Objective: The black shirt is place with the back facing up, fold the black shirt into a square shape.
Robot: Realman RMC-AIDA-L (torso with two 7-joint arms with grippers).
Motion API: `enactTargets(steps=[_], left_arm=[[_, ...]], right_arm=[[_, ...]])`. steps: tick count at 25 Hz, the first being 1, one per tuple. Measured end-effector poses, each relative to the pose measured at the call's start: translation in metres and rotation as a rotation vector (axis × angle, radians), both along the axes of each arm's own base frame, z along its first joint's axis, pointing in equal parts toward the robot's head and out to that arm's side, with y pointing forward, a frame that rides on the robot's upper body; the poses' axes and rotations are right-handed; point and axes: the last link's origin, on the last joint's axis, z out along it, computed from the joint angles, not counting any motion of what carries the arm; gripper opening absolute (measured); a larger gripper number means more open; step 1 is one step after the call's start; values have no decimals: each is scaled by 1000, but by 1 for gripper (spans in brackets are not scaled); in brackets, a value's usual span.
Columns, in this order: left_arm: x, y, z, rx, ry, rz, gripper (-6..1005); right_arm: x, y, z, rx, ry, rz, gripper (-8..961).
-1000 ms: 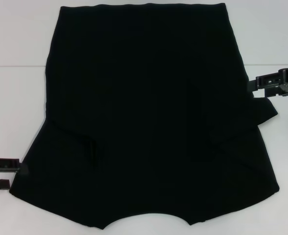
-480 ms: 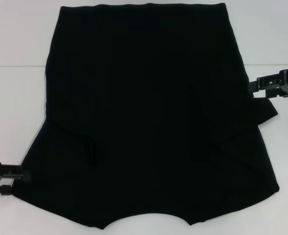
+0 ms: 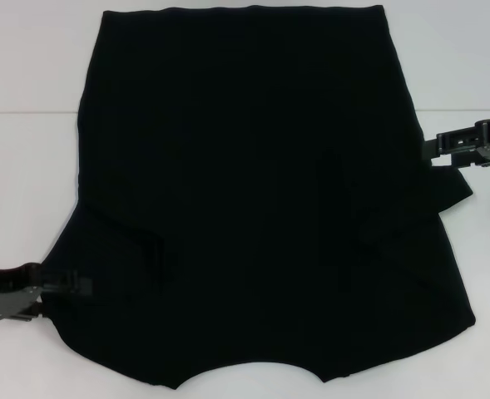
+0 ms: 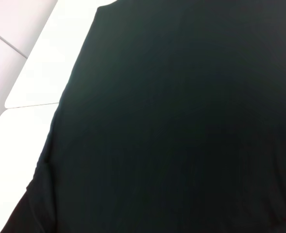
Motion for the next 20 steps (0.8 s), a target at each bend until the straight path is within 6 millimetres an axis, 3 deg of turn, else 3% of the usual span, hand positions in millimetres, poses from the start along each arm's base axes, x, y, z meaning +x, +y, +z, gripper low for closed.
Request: enactTargets(steps=[7,18,20], left_arm=[[-1,2,3,22,-3,22,772],[-1,4,3,25,7,11,322],[-1,4,3,24,9,1,282]], right_arm=[[1,-1,0,3,5,0,755],[11,-4,-1,9,9,-30,753],[14,-5,-2,10,10,-36,752]])
